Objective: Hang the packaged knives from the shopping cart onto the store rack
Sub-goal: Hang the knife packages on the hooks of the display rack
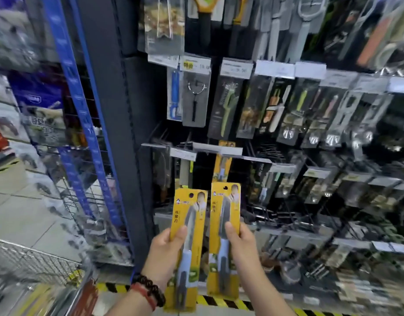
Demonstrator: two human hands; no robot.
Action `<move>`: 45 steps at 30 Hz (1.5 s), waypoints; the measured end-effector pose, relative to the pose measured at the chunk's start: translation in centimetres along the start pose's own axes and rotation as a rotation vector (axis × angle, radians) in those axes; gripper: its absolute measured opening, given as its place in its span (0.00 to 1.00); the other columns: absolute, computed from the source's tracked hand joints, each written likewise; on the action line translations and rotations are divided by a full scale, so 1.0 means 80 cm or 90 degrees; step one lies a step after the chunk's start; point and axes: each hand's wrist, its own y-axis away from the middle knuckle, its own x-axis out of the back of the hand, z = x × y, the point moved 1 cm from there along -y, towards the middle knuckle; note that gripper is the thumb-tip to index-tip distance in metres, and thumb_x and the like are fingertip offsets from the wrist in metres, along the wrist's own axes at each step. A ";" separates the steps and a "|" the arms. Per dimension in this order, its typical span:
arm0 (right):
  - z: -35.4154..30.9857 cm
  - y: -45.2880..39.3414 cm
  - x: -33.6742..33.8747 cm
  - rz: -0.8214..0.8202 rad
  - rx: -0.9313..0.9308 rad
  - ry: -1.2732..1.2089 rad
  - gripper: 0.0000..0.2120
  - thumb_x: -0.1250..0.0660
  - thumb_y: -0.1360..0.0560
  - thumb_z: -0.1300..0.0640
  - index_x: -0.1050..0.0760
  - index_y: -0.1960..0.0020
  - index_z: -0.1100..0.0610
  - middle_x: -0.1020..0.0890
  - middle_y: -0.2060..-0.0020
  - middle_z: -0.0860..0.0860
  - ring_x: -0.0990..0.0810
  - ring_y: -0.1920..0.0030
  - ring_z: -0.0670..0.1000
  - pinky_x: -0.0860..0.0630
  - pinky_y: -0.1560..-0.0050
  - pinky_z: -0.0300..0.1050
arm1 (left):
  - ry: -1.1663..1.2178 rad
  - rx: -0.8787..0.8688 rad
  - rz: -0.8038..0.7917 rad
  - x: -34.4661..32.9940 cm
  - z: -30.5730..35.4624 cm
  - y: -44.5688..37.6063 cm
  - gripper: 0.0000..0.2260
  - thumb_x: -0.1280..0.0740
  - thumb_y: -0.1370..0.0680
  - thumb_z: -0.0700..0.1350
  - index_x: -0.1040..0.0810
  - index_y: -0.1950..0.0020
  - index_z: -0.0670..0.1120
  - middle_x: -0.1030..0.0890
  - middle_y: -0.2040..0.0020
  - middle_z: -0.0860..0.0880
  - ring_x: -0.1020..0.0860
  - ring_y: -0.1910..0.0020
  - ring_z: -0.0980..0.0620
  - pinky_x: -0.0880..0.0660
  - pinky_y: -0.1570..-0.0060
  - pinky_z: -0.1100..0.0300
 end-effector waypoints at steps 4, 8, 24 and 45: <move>0.011 -0.081 -0.038 -0.040 -0.018 0.020 0.10 0.37 0.20 0.52 0.21 0.49 0.56 0.17 0.54 0.57 0.18 0.52 0.58 0.23 0.49 0.52 | 0.002 0.044 0.033 0.013 -0.012 -0.063 0.15 0.36 0.27 0.63 0.30 0.57 0.51 0.31 0.57 0.54 0.32 0.61 0.56 0.37 0.61 0.59; 0.016 -0.152 -0.060 -0.050 -0.042 0.050 0.10 0.37 0.19 0.53 0.22 0.48 0.59 0.18 0.51 0.61 0.20 0.51 0.62 0.24 0.51 0.53 | 0.001 0.086 0.044 0.017 -0.022 -0.121 0.16 0.36 0.25 0.60 0.26 0.56 0.47 0.27 0.55 0.49 0.28 0.58 0.51 0.33 0.57 0.56; 0.032 -0.305 -0.089 -0.020 -0.058 -0.044 0.09 0.36 0.19 0.56 0.22 0.46 0.60 0.17 0.50 0.59 0.19 0.46 0.60 0.26 0.37 0.61 | 0.060 0.112 0.052 -0.013 -0.002 -0.208 0.08 0.35 0.21 0.51 0.19 0.58 0.52 0.18 0.64 0.64 0.23 0.59 0.66 0.31 0.62 0.68; 0.049 -0.350 -0.082 -0.049 -0.086 -0.072 0.16 0.38 0.19 0.54 0.28 0.32 0.56 0.22 0.37 0.50 0.27 0.32 0.58 0.32 0.30 0.56 | 0.083 0.131 0.086 -0.030 -0.011 -0.205 0.08 0.35 0.22 0.54 0.23 0.58 0.53 0.25 0.61 0.56 0.27 0.61 0.59 0.32 0.61 0.65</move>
